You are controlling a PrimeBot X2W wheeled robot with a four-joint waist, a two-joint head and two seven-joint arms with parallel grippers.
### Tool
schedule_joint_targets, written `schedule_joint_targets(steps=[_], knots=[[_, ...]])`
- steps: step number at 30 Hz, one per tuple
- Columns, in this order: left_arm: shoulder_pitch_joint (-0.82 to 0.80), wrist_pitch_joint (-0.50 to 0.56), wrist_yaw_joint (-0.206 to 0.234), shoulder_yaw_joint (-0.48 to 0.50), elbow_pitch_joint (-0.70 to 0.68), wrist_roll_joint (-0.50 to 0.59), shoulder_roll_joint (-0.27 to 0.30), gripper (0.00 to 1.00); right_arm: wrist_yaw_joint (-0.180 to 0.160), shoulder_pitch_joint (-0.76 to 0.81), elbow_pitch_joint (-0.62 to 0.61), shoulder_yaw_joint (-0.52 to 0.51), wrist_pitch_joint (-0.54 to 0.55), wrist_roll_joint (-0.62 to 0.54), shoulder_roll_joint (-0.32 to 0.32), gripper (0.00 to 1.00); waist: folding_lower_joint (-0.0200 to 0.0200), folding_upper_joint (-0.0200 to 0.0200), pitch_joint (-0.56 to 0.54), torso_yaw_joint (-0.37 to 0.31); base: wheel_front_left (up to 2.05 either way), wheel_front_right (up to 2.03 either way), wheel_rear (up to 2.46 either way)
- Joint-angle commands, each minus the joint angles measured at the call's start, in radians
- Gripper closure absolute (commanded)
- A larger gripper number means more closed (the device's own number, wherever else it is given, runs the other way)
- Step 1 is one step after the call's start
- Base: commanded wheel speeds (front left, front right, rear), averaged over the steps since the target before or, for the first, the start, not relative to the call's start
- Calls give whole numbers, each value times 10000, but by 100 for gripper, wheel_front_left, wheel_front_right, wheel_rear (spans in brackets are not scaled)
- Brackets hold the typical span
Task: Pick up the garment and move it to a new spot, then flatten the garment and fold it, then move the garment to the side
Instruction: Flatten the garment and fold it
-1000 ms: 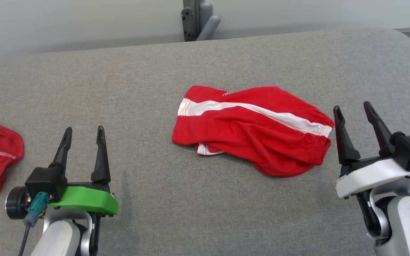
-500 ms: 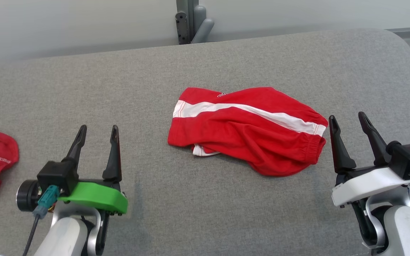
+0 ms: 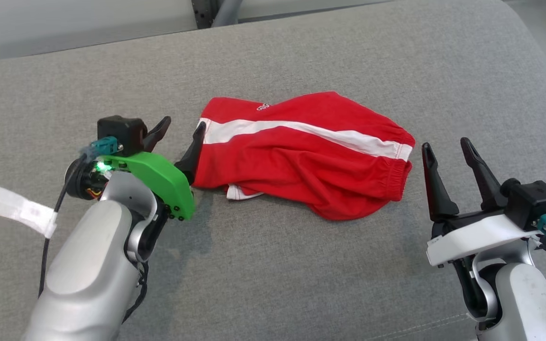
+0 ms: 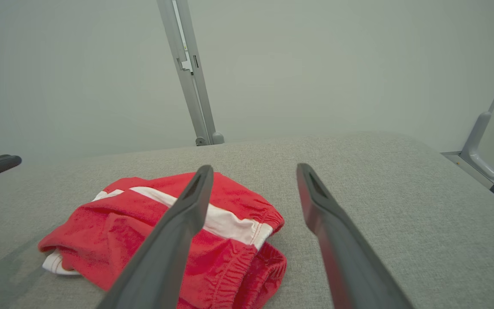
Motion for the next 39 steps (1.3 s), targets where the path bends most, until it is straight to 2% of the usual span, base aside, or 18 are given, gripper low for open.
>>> schedule_joint_targets(steps=[1, 7, 15, 16, 17, 18, 26, 39], knots=[[-273, 107, -109, 43, 331, -227, -33, 0, -6, -145, 60, 40, -77, 47, 17, 0, 0, -1, 516, -537, 0, 0, 0], [-1180, 559, -520, -155, 2419, -435, -154, 0, -6, -347, 414, 238, -370, 161, 94, 0, 0, -1, 863, -963, 0, 0, 0], [-1887, 449, -703, -309, 4309, -528, -232, 0, -5, -557, 769, 368, -562, 263, 166, 0, 0, -1, 1092, -1221, 0, 0, 0], [-1935, 382, -717, -314, 4480, -566, -264, 5, -5, -566, 806, 351, -561, 272, 169, 0, 0, -1, 1105, -1234, 0, 0, 0], [-1993, 273, -743, -338, 4595, -559, -274, 42, -6, -571, 844, 325, -573, 270, 169, 0, 0, -1, 1113, -1243, 0, 0, 0], [-2055, 205, -772, -397, 4709, -503, -269, 100, -5, -569, 886, 297, -564, 261, 168, 0, 0, -1, 1119, -1249, 0, 0, 0], [-2510, -498, -862, -802, 5288, -458, -479, 100, -5, -753, 1204, 404, -471, 491, 77, 0, 0, -1, 1190, -973, 0, 0, 0], [-3172, -1293, -869, -1643, 5507, -472, -859, 100, -5, -1661, 2694, 1027, -679, 891, -44, 0, 0, -1, 1682, -140, 0, 0, 0]])
